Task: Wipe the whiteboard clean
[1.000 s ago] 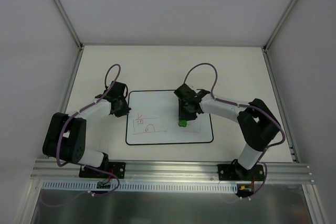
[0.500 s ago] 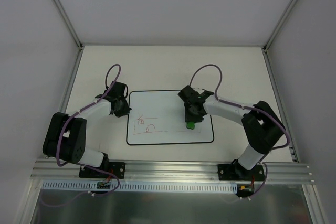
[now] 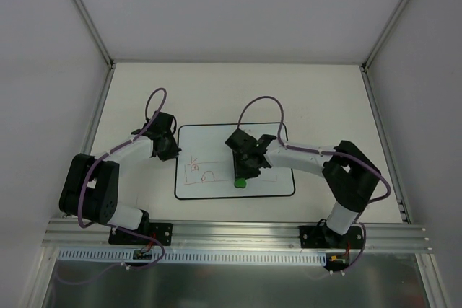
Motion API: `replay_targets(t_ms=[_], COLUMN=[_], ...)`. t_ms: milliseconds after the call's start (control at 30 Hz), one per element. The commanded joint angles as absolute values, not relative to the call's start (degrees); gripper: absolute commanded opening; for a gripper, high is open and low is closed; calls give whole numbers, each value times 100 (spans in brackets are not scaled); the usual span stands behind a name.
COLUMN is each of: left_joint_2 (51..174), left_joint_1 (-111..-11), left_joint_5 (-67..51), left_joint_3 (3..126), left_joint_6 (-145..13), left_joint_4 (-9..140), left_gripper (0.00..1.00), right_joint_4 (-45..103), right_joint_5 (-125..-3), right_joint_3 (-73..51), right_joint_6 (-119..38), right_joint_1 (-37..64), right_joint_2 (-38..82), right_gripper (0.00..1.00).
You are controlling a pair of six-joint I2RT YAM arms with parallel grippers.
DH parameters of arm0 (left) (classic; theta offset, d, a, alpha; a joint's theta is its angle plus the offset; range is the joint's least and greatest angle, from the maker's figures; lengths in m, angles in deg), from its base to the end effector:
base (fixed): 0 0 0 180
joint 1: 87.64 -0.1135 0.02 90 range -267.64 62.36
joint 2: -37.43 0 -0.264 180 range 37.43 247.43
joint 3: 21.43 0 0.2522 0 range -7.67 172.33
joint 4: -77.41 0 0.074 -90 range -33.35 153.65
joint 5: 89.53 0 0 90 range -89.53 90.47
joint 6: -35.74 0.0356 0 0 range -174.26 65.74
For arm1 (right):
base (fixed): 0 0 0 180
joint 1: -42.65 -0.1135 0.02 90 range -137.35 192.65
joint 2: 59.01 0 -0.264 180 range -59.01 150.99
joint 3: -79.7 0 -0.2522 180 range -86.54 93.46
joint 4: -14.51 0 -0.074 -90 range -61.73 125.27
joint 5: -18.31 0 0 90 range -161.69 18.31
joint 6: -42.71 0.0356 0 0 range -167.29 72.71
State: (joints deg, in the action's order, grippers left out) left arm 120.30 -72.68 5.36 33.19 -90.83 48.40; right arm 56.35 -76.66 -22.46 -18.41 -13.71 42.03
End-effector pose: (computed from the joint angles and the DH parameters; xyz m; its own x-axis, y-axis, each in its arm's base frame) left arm 0.2603 -0.0664 0.1640 -0.7793 -0.4062 -0.4771 -0.3134 0.9120 -0.2646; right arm 0.1957 0.2885 0.1740 -0.8306 -0.3797 -0.4074 -0.4660 0.8744 0.1350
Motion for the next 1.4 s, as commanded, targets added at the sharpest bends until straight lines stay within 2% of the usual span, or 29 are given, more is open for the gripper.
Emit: replay_targets(t_ms=[0, 167, 367, 500, 600, 667, 833, 1133, 1233, 1333, 1367], left_joint_2=[12321, 12321, 12330, 12339, 12356, 12374, 12374, 12374, 12365, 12339, 12321], left_joint_1=[-7217, -7217, -7217, -7208, -7208, -7217, -7199, -7181, -7173, -7173, -7164], left_joint_5=[452, 452, 443, 434, 373, 329, 285, 258, 232, 188, 179], left_joint_3=[3135, 3144, 3161, 3161, 3179, 3196, 3170, 3162, 3161, 3153, 3161], left_joint_6=[-9099, -9091, -9082, -9091, -9117, -9126, -9100, -9126, -9126, -9135, -9126], left_joint_4=[4317, 4308, 4308, 4308, 4308, 4317, 4317, 4317, 4317, 4317, 4317], left_gripper=[0, 0, 0, 0, 0, 0, 0, 0, 0, 0, 0], right_joint_4=[6404, 6501, 6554, 6563, 6510, 6440, 6054, 6237, 6404, 6457, 6466], right_joint_5=[-8275, -8460, -8426, -8172, -8057, -7978, -7503, -6967, -6940, -7080, -7133], right_joint_3=[-3176, -4195, -4453, -4426, -4496, -4470, -3927, -895, -219, -198, -260], right_joint_6=[-1732, -1882, -2242, -2348, -2164, -1997, -1592, -1565, -1592, -1601, -1609], right_joint_1=[-781, 300, 1345, 1558, 1243, 664, -610, -1851, -2062, -2081, -2081], right_joint_2=[3762, 2837, 2344, 2273, 2308, 2405, 3377, 5506, 5973, 6000, 5939], right_gripper=[0, 0, 0, 0, 0, 0, 0, 0, 0, 1, 4])
